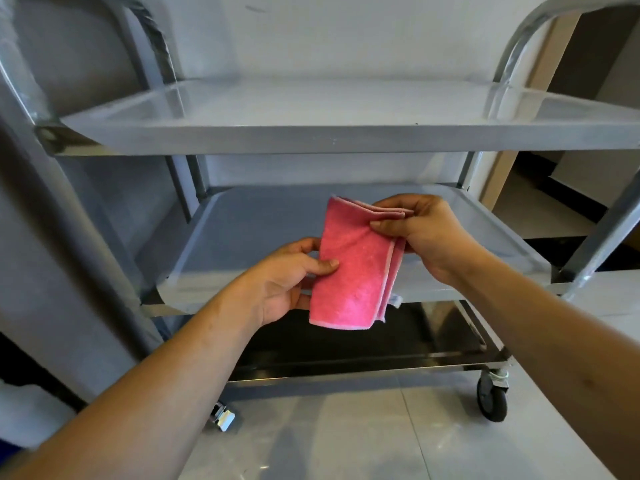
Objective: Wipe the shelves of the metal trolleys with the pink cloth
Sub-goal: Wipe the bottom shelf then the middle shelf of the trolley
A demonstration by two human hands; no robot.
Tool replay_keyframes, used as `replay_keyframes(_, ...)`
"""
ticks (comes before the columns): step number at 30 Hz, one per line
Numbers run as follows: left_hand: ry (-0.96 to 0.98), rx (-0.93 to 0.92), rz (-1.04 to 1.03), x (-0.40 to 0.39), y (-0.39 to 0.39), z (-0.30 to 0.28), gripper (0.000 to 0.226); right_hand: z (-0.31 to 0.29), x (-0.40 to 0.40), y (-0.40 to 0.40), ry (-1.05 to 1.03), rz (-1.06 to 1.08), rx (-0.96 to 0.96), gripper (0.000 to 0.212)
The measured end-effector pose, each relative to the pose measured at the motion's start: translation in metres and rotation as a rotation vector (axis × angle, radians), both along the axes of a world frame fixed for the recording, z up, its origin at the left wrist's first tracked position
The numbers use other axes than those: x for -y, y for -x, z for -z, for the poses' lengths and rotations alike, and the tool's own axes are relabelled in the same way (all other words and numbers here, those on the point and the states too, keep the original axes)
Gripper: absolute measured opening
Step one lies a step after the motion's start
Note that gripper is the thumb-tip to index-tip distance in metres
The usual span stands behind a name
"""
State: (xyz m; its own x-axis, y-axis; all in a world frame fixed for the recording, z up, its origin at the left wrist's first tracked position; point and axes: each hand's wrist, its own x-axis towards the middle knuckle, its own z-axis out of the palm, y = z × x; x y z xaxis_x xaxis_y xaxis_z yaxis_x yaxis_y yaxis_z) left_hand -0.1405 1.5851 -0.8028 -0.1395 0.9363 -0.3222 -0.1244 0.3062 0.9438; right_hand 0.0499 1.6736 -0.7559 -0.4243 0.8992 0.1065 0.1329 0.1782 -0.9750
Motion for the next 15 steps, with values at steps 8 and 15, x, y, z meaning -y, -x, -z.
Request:
replay_keyframes(8,-0.008,-0.042,-0.068,-0.020,-0.006,0.005,0.021,-0.004,-0.013,-0.009,-0.214,-0.103,0.087,0.029)
replay_keyframes(15,-0.043,-0.541,-0.321,-0.055,0.002,0.019,0.024,0.031,-0.025,0.004,-0.614,-0.141,0.536,0.035)
